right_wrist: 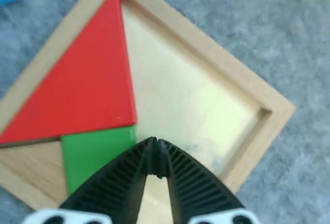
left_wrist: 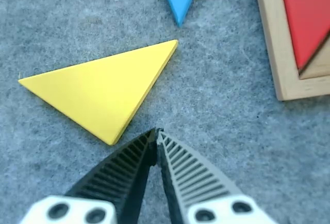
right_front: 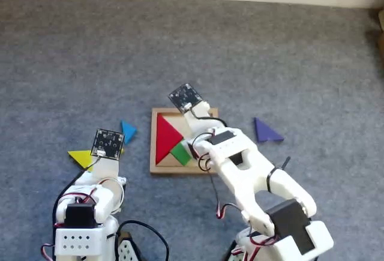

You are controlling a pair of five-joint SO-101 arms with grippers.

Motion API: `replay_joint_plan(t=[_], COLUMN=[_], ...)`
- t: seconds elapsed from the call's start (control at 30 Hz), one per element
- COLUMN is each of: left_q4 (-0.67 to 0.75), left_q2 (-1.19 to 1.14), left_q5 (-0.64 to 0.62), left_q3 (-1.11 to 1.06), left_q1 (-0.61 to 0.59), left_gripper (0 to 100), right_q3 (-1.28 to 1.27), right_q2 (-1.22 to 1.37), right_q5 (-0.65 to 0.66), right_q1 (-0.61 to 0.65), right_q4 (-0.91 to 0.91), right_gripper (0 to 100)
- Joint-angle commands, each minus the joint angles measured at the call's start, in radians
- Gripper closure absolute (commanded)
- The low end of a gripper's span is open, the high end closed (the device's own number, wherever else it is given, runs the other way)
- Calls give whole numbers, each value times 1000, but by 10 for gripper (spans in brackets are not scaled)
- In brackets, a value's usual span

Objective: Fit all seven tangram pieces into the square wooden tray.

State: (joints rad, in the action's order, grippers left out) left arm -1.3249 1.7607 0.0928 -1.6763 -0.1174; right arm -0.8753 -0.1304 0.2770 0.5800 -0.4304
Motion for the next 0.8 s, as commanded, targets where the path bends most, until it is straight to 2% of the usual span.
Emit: replay_joint_plan(t=[0.0,0.17,0.33,0.43,0.6,0.77], left_q4=[-11,-11,-11,-11,-11,-11], left_q2=[35,35,35,35,35,35], left_q5=[11,11,11,11,11,11], left_q3=[-22,-22,-22,-22,-22,-22], left_q1=[-13,-13,-13,-13,-13,-13], left_gripper=[992,992,992,992,992,992], right_q3=[38,36,42,44,44,44], right_q2=[-191,-337,-364,-364,-363,-363], right_q5=[5,-2,-87,-92,-92,-87], right_q1=[-12,-91,-202,-272,-320,-366], right_q4=[-15,-154,-231,-251,-251,-292], right_gripper=[987,987,982,981,980,887])
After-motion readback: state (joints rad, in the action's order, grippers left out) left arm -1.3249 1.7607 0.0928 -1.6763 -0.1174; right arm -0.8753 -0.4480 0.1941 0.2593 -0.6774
